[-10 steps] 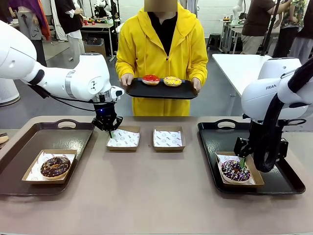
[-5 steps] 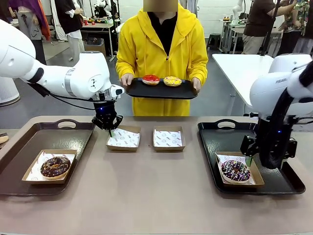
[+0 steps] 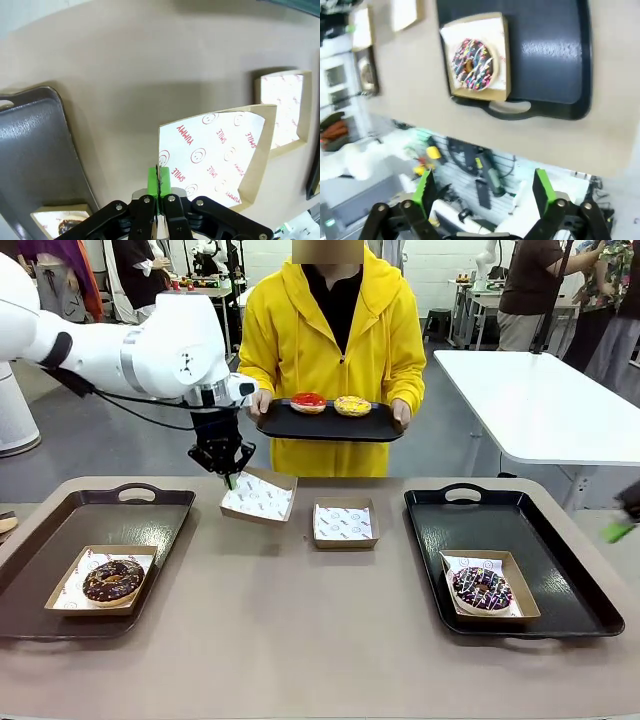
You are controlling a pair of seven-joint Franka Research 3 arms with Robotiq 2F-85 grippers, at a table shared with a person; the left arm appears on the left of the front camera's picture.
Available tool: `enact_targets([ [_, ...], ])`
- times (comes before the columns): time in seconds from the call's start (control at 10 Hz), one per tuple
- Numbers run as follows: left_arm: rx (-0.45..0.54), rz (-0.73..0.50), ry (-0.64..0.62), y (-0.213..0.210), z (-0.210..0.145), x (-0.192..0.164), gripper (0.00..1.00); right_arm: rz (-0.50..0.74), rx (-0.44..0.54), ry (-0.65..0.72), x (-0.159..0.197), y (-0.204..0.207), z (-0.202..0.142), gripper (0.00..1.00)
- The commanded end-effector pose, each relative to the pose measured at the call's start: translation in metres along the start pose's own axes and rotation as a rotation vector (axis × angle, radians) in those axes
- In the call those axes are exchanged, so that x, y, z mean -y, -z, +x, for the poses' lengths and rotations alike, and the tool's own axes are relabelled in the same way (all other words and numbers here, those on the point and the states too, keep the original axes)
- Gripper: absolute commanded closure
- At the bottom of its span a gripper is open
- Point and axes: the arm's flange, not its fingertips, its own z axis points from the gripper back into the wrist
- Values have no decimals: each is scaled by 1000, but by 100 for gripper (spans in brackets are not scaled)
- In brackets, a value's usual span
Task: Individually package the donuts and arrange them on the tray.
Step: Place the picked Paper togo box on the Handle tray while simultaneously picking up another Paper togo box from the table with the other hand.
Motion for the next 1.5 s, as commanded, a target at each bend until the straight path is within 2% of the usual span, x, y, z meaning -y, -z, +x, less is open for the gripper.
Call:
enact_targets([
  [0.0,17,23,32,-16,1,13,100,186,6,-49,39,-25,8,0],
  [0.3,38,33,30,-42,13,36,100,394,104,-41,98,-42,2,0],
  [0.7,44,26,-9,-61,33,41,100,516,175,-30,140,-49,-16,0],
  [1.1,44,6,-61,-53,52,32,100,524,194,-8,146,-46,-16,0],
  [1.2,38,-11,-14,-51,40,32,100,516,220,24,145,-45,-14,0],
  [1.4,38,-11,-14,-51,40,32,100,471,266,59,140,-40,-12,0],
])
